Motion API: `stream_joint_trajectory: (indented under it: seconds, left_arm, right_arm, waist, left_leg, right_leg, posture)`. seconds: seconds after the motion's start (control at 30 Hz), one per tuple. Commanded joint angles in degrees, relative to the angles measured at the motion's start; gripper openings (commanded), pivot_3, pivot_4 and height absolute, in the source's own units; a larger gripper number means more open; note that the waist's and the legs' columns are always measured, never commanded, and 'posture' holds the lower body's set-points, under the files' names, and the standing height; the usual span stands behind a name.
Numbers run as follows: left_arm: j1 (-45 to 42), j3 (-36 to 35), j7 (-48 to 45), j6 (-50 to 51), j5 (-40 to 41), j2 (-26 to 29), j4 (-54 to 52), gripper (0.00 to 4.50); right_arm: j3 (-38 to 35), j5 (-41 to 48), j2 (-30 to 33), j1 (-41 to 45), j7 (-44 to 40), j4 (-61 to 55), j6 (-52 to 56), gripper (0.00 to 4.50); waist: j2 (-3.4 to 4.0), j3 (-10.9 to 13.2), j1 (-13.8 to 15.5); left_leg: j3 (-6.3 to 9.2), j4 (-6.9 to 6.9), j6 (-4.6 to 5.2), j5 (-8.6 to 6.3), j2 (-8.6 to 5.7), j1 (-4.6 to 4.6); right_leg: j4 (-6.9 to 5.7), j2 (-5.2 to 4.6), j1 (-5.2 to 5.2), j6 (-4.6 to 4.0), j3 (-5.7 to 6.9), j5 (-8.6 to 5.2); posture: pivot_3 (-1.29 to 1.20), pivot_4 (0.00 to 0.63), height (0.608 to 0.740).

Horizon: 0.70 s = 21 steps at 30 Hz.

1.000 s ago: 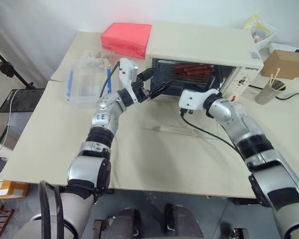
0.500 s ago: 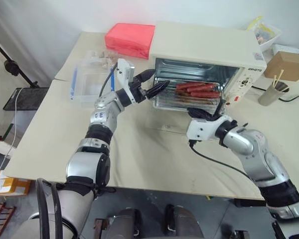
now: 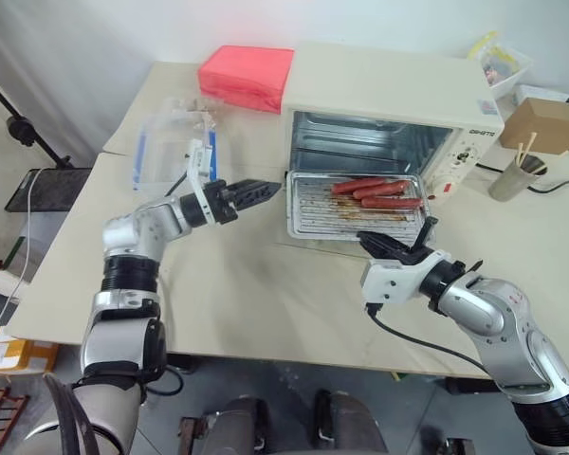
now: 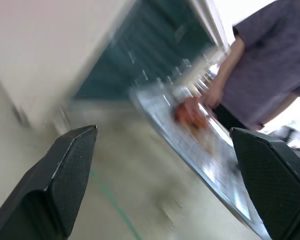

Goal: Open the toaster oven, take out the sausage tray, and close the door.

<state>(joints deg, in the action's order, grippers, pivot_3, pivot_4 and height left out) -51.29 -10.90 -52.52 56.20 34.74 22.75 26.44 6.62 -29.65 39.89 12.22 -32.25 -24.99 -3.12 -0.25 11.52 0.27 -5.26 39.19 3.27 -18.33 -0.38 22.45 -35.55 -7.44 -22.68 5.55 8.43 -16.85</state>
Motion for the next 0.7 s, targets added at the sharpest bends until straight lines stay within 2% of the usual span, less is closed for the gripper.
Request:
stream_joint_trajectory:
  seconds: [0.03,0.1,0.2,0.3,0.5,0.7]
  left_arm:
    - [0.77,-1.66,2.03,9.08,5.13,0.19,-6.32,4.50]
    - [1.22,-2.84,3.83,13.44,7.03,-0.15,-7.86,4.50]
    - [0.50,-8.84,10.84,21.83,11.34,-4.53,-8.09,4.50]
    - [0.95,-11.50,15.59,24.38,12.37,-7.69,-9.47,3.89]
    - [2.65,-12.93,19.42,27.65,13.73,-9.93,-11.73,2.00]
    - [2.09,-17.68,23.68,30.52,14.64,-11.82,-10.53,0.18]
  right_arm:
    - [-0.03,1.55,-0.47,1.60,-0.21,-1.34,-1.67,0.01]
    - [0.61,2.17,-0.52,2.67,-0.76,-0.16,-2.54,0.01]
    - [3.87,2.68,-0.37,6.78,-2.69,3.63,-5.76,0.01]
    - [4.63,3.84,-0.01,7.66,-3.79,4.74,-7.08,0.00]
    - [4.30,4.95,-0.16,7.65,-4.72,4.63,-7.42,0.00]
    - [3.66,5.69,0.41,7.21,-5.14,4.87,-7.24,0.00]
  waist:
    - [0.00,0.00,0.48]
    - [0.00,0.00,0.78]
    - [0.00,0.00,0.76]
    - [-0.01,0.00,1.07]
    - [-0.01,0.00,0.95]
    - [-0.01,0.00,1.02]
  left_leg:
    - [0.01,0.00,0.00,0.00,-0.01,-0.05]
    - [-0.01,0.02,-0.01,0.00,-0.01,-0.07]
    - [-0.06,0.02,-0.02,0.00,-0.01,-0.14]
    - [-0.03,0.03,-0.04,0.02,-0.02,-0.13]
    - [-0.04,0.01,-0.08,0.03,-0.01,-0.15]
    - [-0.07,0.02,-0.12,0.05,-0.01,-0.18]
  right_leg:
    - [0.01,0.00,0.06,0.00,-0.04,0.00]
    - [0.06,0.01,0.10,0.00,-0.11,0.00]
    - [0.05,0.03,0.11,0.00,-0.20,0.00]
    - [0.03,0.02,0.11,0.00,-0.23,0.00]
    - [0.02,0.06,0.11,0.00,-0.30,0.00]
    - [0.02,0.06,0.11,0.00,-0.49,0.00]
  posture:
    - [0.00,0.150,0.740]
    - [0.00,0.150,0.740]
    - [0.00,0.150,0.740]
    - [0.00,0.150,0.740]
    - [0.00,0.150,0.740]
    - [0.00,0.150,0.740]
